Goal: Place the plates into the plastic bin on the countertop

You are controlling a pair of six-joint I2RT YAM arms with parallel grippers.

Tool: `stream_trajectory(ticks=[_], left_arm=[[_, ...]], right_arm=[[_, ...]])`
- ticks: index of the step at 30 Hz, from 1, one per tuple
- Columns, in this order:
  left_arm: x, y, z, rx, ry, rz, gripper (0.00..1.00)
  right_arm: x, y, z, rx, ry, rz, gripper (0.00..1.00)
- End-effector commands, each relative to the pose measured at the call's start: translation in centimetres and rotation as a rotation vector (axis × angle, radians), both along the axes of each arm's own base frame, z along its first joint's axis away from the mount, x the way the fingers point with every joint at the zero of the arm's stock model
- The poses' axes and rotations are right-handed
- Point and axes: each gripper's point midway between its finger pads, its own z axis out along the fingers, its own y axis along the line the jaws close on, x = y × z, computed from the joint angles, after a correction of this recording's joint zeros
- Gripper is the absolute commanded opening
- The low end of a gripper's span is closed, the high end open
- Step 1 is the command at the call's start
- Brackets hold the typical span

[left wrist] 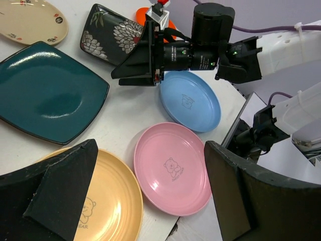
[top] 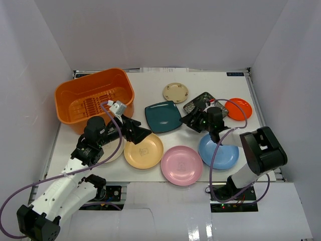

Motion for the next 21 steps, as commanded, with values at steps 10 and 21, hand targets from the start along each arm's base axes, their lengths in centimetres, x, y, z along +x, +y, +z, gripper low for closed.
stream_trajectory(ticks=[10, 21], left_arm=[[1.3, 0.3, 0.9, 0.001, 0.007, 0.064, 0.98], [2.4, 0.8, -0.4, 0.028, 0.049, 0.124, 0.98]], right_arm=[[4.1, 2.5, -2.1, 0.131, 0.039, -0.083, 0.65], [4.9, 4.8, -3.6, 0.225, 0.070, -0.076, 0.33]])
